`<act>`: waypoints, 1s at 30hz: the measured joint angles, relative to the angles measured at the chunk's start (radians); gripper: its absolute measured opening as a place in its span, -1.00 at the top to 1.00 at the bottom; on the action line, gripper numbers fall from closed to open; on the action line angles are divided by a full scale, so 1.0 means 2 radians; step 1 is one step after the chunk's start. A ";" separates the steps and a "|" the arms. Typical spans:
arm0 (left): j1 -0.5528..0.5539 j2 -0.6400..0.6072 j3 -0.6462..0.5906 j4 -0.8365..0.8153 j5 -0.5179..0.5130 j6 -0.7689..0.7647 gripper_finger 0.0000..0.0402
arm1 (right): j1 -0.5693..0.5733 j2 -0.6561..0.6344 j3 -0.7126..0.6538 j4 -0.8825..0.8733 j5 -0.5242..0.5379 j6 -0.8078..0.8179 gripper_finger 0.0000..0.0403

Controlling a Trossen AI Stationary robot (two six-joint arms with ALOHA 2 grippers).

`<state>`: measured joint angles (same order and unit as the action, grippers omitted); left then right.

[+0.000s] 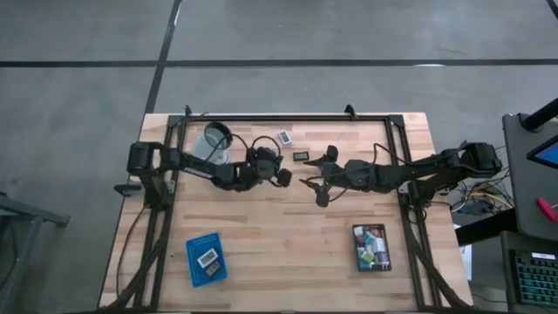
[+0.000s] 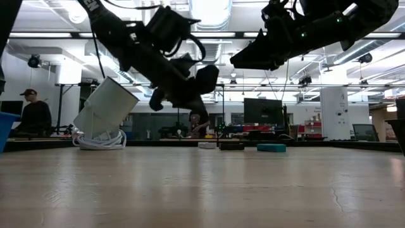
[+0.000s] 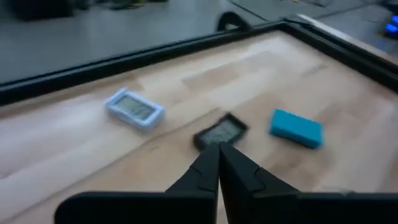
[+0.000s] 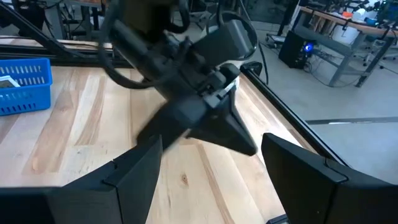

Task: Pick & Place Office items
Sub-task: Put the white digital clock into the blue bin

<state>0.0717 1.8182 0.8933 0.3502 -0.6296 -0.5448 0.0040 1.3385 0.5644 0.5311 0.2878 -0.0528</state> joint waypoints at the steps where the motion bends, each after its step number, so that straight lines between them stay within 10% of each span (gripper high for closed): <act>1: -0.001 0.002 -0.004 0.000 -0.009 -0.012 0.92 | 0.000 0.000 0.000 0.001 0.000 0.000 -0.36; 17: -0.013 0.107 0.042 0.083 -0.092 -0.065 0.96 | 0.000 0.000 0.000 0.000 0.000 0.000 -0.36; 30: 0.021 0.170 0.186 -0.058 -0.110 -0.075 0.96 | 0.000 0.000 0.000 0.000 0.000 0.000 -0.36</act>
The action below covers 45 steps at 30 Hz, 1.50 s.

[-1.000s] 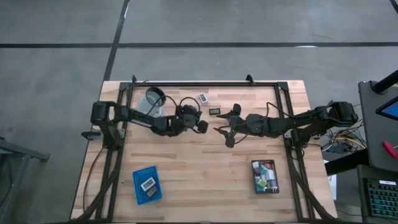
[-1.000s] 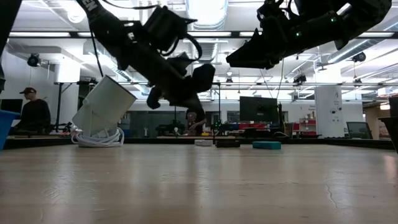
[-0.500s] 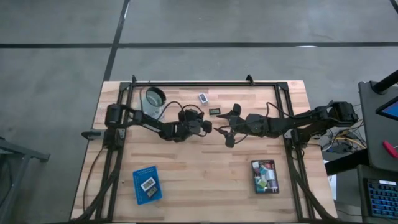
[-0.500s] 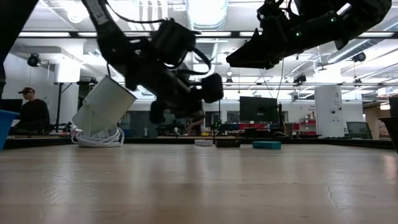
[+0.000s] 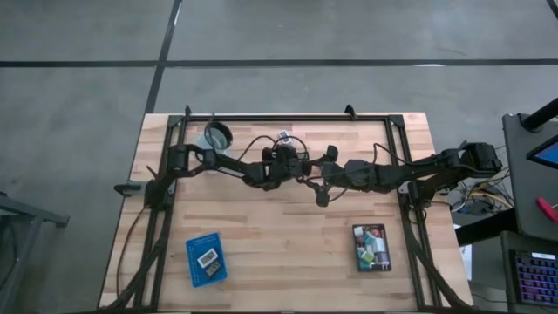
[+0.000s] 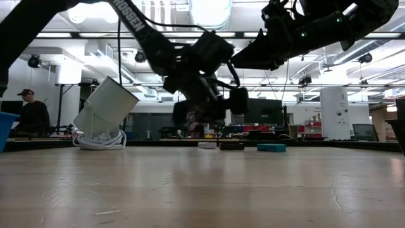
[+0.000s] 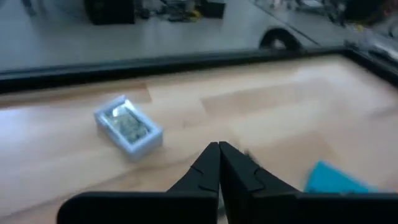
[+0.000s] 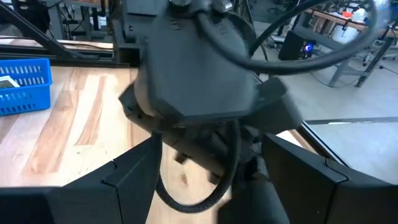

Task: Pick & Place Office items
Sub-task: Put the white digital clock into the blue bin

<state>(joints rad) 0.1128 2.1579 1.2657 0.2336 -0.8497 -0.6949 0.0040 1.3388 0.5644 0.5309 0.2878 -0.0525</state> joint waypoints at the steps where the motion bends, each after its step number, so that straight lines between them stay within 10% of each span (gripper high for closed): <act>1: 0.001 0.002 0.009 -0.007 -0.007 -0.006 0.96 | 0.000 0.000 0.000 0.001 0.000 0.000 -0.36; 14: 0.039 0.003 0.058 -0.130 0.025 -0.127 0.98 | 0.000 0.000 0.000 -0.001 0.000 0.000 -0.36; 45: 0.110 0.005 0.127 -0.271 0.224 -0.113 0.97 | 0.000 0.000 0.000 0.000 0.000 0.000 -0.36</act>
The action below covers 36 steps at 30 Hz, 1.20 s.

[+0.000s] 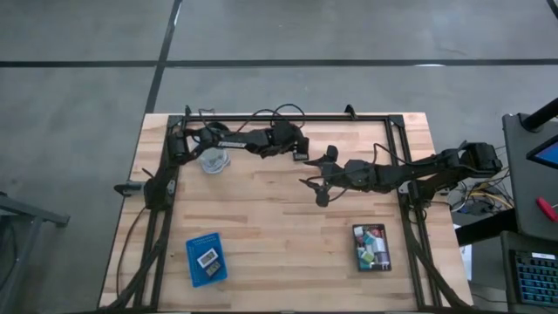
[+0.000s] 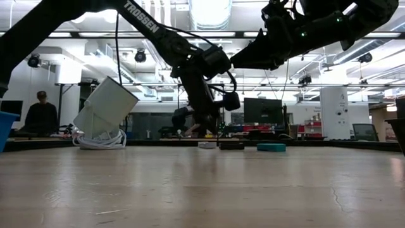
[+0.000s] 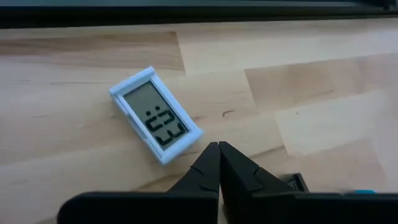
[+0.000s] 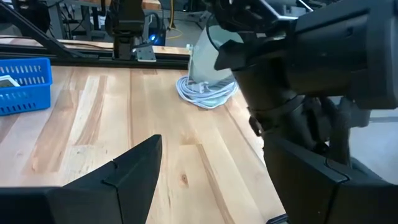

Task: Pick & Place Office items
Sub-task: Put the white digital clock into the blue bin

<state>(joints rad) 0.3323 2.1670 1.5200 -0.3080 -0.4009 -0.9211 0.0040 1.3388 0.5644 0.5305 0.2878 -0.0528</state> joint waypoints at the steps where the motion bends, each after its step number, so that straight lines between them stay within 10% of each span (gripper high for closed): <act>1: 0.002 0.000 0.000 0.000 0.005 0.001 0.97 | 0.000 0.000 0.000 0.001 0.000 0.000 -0.36; 17: 0.001 0.000 0.000 -0.031 -0.029 -0.047 0.98 | 0.000 0.000 0.000 0.000 0.000 0.000 -0.36; 36: 0.046 -0.001 0.023 -0.067 0.057 -0.016 0.98 | 0.000 0.000 0.000 0.002 0.000 0.000 -0.36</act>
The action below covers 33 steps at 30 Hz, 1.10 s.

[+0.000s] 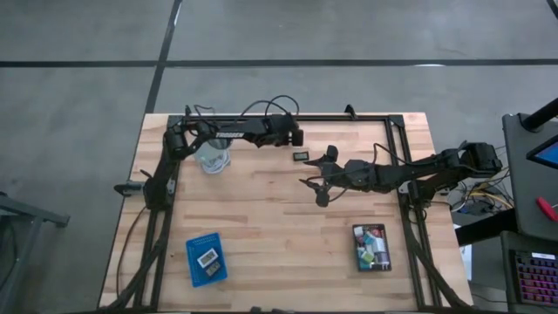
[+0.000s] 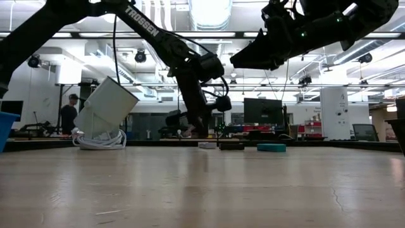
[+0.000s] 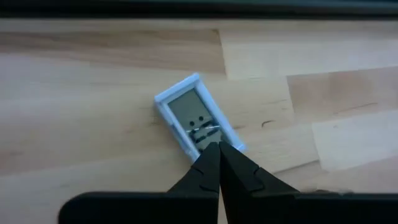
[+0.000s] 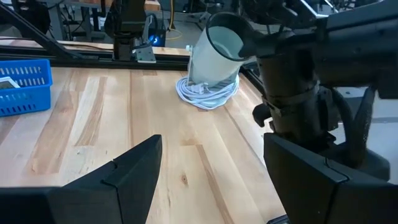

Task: Pick & Place Office items
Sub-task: Put the white digital clock into the blue bin

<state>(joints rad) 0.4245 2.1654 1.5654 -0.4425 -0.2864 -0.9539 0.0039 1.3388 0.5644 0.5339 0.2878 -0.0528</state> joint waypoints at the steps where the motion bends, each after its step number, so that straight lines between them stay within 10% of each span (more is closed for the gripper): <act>1: 0.002 0.001 0.001 0.001 0.003 0.002 0.98 | 0.000 0.000 0.000 0.000 0.000 0.000 -0.36; 18: -0.031 -0.002 0.001 -0.011 -0.049 0.030 0.97 | 0.000 0.000 0.000 -0.002 0.000 0.000 -0.36; 33: -0.196 -0.029 -0.013 -0.160 -0.467 -0.017 0.97 | 0.000 0.000 0.000 -0.006 -0.001 -0.001 -0.36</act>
<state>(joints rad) 0.0324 2.1074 1.5395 -0.7631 -1.2210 -0.9876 0.0032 1.3388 0.5640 0.5227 0.2853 -0.0549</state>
